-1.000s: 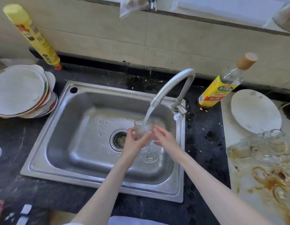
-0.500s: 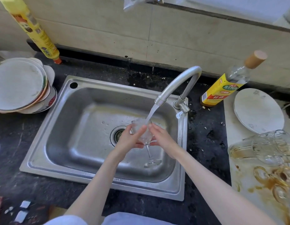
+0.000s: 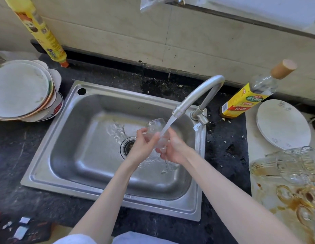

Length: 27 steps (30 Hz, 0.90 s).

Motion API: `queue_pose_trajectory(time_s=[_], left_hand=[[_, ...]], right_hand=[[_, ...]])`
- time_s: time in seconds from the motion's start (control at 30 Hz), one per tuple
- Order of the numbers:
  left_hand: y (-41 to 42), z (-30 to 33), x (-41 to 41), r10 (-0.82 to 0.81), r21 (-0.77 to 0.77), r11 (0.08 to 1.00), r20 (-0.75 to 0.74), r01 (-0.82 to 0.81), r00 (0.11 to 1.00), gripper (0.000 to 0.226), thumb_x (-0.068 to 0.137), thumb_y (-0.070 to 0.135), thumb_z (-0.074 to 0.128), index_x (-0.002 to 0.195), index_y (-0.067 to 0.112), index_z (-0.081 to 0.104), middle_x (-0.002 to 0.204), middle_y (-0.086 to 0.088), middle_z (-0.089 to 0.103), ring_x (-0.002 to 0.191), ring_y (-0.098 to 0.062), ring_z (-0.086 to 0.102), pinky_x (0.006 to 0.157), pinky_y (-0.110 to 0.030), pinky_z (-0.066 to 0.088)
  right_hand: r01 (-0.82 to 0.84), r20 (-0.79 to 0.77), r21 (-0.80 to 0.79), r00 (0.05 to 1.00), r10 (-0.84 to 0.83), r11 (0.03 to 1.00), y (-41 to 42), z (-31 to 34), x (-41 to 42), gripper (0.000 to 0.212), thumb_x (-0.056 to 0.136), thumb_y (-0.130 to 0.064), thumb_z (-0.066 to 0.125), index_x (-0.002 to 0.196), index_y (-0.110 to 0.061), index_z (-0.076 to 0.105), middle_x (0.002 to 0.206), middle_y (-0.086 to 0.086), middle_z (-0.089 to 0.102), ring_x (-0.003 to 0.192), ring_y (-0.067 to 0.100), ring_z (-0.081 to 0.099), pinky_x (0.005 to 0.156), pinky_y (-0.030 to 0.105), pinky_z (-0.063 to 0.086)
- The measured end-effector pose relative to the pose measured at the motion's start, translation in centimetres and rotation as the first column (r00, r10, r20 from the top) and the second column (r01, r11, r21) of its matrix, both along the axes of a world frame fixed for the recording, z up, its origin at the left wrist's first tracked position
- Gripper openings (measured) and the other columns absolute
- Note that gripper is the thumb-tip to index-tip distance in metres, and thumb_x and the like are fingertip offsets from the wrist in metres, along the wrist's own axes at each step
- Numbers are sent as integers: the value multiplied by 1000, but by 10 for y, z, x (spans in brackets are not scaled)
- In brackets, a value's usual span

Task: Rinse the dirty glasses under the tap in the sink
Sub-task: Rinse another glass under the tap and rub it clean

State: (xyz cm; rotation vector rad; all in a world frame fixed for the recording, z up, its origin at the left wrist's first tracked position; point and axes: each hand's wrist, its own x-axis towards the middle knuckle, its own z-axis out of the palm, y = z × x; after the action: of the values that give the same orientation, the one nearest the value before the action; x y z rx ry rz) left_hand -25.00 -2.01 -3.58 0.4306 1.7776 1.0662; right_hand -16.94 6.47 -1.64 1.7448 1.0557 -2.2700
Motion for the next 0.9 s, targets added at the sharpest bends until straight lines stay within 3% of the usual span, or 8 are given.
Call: queue_pose_trajectory(time_s=[0.07,0.2,0.3,0.43,0.57,0.67,0.8,0.9], left_hand=[[4,3,6,-1,29,1000,-1,1,1000,69,87,40,59,138,15,21,119,2,54,100,-9,56,80,-20,40],[18,8,3,124,156,978,100,-138,987,54,82,50,61,117,12,44,98,-1,64,77,-5,62,61,-12,44],[21,6,3,190,178,960,143,-214,971,80,72,73,55,114,5,54,102,-9,66,85,-12,64,67,-18,45],[26,0,6,266,104,956,88,-274,960,84,77,70,51,122,0,45,114,-16,62,85,-15,64,59,-17,46],[16,13,16,19,234,972,27,-25,999,57,93,29,53,139,21,20,114,7,53,77,9,60,60,-3,43],[15,17,18,76,284,957,-54,-58,996,44,87,24,64,116,29,31,102,4,55,81,1,60,63,-8,45],[28,28,19,340,218,920,-24,-327,940,21,99,43,30,103,22,34,86,17,41,75,9,44,58,1,34],[31,29,15,277,253,931,-14,-265,961,25,100,42,19,110,23,33,92,17,39,85,6,45,64,-4,34]], right_hand=[[-44,-53,25,998,45,999,-4,-1,0,74,89,-71,18,75,-20,70,56,1,51,41,10,32,43,21,21],[-28,-92,-44,995,24,999,-5,1,6,86,78,-83,8,45,-18,54,42,-1,34,32,8,21,37,15,14],[-81,-52,11,995,81,997,-6,3,5,79,83,-79,8,57,-16,48,40,0,40,33,9,24,36,16,17],[-102,-73,373,988,138,922,-18,1,0,49,96,-57,24,84,-27,60,58,-6,52,40,1,34,41,18,24],[63,-110,140,993,-48,988,-16,-3,9,78,92,-65,5,75,-13,61,44,0,38,34,8,25,39,17,18],[45,-92,18,995,-43,999,-11,2,12,71,93,-60,4,56,-15,43,39,0,34,30,9,20,36,14,16],[-83,-112,222,988,110,971,-17,4,9,67,93,-64,8,82,-25,61,46,-6,49,38,6,23,38,18,16],[-45,-186,347,976,116,937,-21,5,7,56,91,-66,18,95,-29,61,41,-13,35,39,5,20,39,17,15]])
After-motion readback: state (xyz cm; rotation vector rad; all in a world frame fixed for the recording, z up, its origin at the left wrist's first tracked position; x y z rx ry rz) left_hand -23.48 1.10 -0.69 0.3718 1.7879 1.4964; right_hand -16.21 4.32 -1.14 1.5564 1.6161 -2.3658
